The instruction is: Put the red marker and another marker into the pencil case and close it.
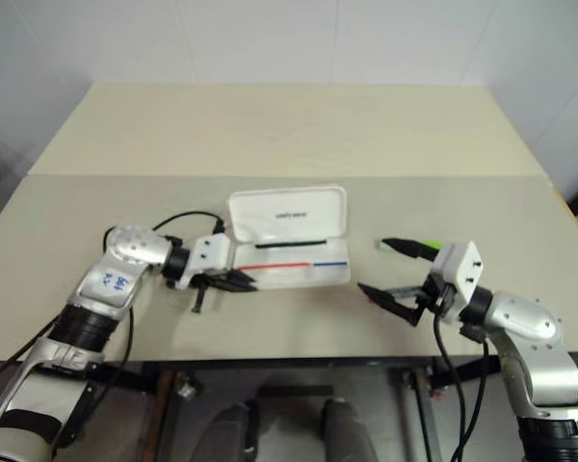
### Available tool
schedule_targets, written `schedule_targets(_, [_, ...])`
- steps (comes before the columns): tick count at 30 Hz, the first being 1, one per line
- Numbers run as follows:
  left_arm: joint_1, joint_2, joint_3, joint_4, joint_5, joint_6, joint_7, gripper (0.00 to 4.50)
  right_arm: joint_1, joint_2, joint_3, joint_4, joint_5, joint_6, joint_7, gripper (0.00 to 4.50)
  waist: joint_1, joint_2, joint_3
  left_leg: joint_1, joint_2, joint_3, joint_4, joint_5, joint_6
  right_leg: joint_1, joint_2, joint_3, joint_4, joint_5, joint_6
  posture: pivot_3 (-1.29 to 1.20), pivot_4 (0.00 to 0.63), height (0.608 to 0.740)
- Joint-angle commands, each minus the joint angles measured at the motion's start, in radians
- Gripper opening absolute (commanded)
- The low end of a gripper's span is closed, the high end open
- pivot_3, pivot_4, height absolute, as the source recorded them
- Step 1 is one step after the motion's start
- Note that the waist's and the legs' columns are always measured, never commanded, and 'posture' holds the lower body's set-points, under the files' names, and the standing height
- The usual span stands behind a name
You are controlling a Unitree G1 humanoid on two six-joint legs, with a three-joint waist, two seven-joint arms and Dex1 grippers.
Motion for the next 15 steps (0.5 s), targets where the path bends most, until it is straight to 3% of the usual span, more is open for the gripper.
schedule_targets(1, [-0.041, -0.014, -0.019, -0.001, 0.020, 0.032, 0.027, 0.04, 0.005, 0.000, -0.019, -0.042, 0.021, 0.002, -0.016, 4.50, 0.000, 0.000, 0.000, 0.000, 0.000, 0.000, 0.000, 0.000, 0.000, 0.001, 0.000, 0.000, 0.000, 0.000, 0.000, 0.00, 0.150, 0.740])
schedule_targets(9, [-0.080, -0.031, -0.035, 0.039, 0.049, 0.056, 0.075, 0.04, 0.005, 0.018, -0.008, -0.060, 0.019, 0.003, -0.041, 4.50, 0.001, 0.000, 0.000, 0.000, 0.000, 0.000, 0.001, 0.000, 0.001, 0.002, 0.000, 0.000, 0.000, 0.000, 0.000, 0.00, 0.150, 0.740])
schedule_targets(15, [-0.087, -0.051, -0.039, 0.010, 0.024, 0.094, 0.057, 1.77, -0.008, 0.021, -0.002, -0.053, 0.016, 0.001, -0.046, 4.50, 0.001, 0.000, 0.000, 0.000, 0.000, 0.000, 0.000, 0.000, 0.001, 0.002, 0.000, 0.000, 0.000, 0.000, 0.000, 0.00, 0.150, 0.740])
